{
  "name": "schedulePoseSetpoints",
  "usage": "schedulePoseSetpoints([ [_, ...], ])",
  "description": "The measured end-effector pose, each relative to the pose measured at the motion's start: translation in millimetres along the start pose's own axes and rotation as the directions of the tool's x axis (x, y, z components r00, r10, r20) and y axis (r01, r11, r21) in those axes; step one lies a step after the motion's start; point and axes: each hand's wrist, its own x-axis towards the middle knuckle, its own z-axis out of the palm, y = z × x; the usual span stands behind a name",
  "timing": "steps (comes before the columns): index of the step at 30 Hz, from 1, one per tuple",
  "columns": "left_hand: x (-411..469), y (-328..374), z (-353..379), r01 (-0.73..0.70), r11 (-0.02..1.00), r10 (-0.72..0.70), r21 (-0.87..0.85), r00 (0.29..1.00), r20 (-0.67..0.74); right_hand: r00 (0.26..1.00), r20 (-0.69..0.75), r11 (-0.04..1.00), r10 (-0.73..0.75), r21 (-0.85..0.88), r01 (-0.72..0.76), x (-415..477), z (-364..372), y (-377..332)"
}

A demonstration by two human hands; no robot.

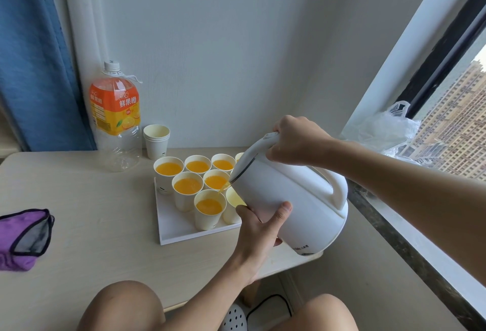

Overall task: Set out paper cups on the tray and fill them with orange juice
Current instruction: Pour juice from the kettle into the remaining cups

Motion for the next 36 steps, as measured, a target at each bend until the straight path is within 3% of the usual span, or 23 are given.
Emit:
schedulePoseSetpoints([
  [26, -1, 6, -1, -0.011, 1.0, 0.011, 0.012, 1.0, -0.022, 1.0, -0.017, 1.0, -0.013, -0.006, 0.013, 0, 0, -2],
  [36, 1, 16, -7, -0.164, 0.96, 0.198, 0.229, 0.971, -0.137, 0.995, -0.033, 0.913, 0.092, 0.401, -0.072, -12, 3, 29],
])
